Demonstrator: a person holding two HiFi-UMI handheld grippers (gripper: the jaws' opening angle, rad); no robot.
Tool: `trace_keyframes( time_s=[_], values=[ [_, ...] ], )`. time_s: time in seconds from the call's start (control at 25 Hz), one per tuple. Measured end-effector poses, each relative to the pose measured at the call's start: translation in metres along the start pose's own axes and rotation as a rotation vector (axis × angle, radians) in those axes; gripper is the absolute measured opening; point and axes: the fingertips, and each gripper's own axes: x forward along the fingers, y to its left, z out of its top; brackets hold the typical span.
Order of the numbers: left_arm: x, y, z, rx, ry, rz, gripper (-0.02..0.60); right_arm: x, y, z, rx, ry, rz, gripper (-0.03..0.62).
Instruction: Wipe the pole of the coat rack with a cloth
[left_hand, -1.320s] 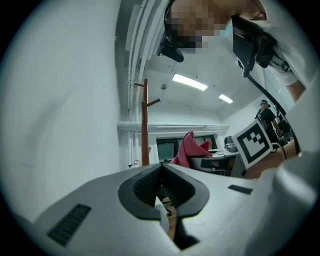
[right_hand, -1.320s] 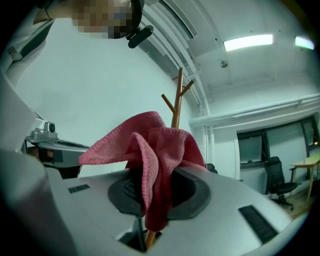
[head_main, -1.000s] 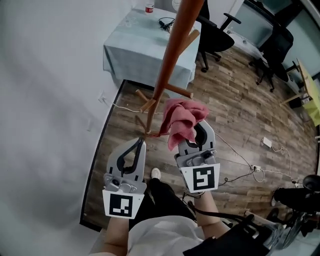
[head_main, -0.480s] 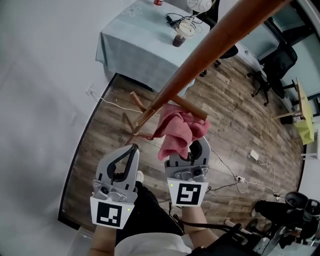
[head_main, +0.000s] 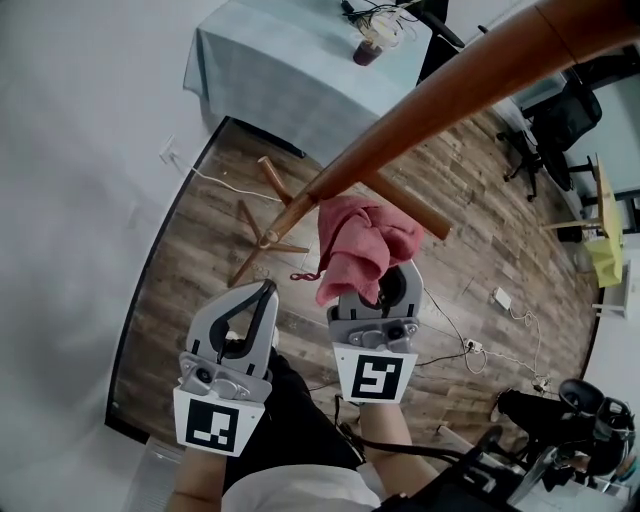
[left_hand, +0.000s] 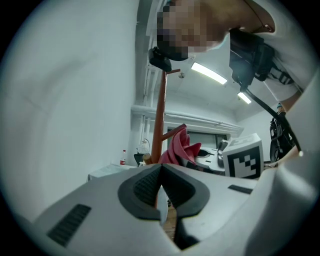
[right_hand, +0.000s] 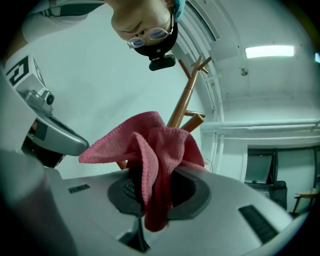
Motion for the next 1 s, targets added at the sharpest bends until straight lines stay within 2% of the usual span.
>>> trace_keyframes(
  time_s=[0.48,1.0],
  values=[
    [-0.007,0.014,-0.029,-0.015,0.047,0.007,0.014,0.006,0.025,-0.048,0.033,0.078,0.014,0.084],
    [-0.015,0.022,-0.051,-0.062,0.058,0.034,0.014,0.001,0.049,-0.094,0.042,0.160,0.039,0.084]
  ],
)
